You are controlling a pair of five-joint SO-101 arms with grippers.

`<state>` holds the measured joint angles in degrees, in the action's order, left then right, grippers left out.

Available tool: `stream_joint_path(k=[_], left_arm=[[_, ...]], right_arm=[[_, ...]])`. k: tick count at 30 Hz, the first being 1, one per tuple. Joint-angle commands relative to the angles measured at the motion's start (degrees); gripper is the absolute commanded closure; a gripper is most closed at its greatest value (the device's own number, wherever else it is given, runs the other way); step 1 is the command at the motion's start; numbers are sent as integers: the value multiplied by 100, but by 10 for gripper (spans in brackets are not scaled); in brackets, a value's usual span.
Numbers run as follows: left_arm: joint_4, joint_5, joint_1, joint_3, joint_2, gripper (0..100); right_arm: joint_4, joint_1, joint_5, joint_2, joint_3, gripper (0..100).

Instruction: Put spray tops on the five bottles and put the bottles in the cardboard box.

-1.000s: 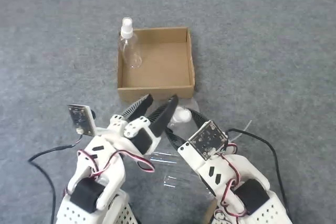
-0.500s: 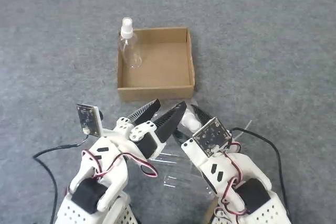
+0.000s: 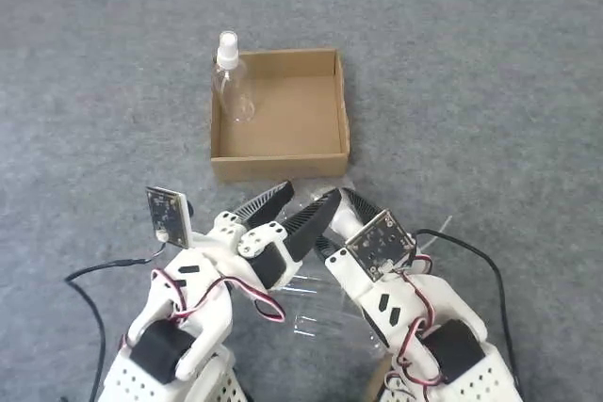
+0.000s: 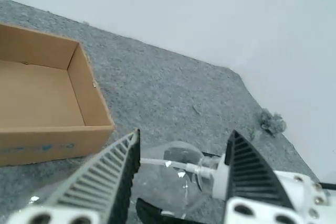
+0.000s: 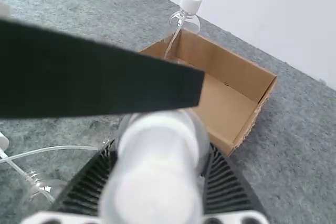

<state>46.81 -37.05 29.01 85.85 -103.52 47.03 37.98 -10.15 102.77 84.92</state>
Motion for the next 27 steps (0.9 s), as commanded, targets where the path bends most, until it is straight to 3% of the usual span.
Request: stream_joint_path(k=[1, 9, 21, 27], left_arm=[[105, 79, 97, 40, -70, 754], [114, 53, 44, -75, -70, 754], [-281, 88, -1196, -215, -70, 754], [-281, 97, -2171, -189, -70, 754]], right_arm=[[-233, -75, 53, 127, -176, 992], [-233, -84, 53, 127, -167, 992], [-251, -84, 62, 127, -62, 992], [-242, -84, 44, 127, -62, 992]])
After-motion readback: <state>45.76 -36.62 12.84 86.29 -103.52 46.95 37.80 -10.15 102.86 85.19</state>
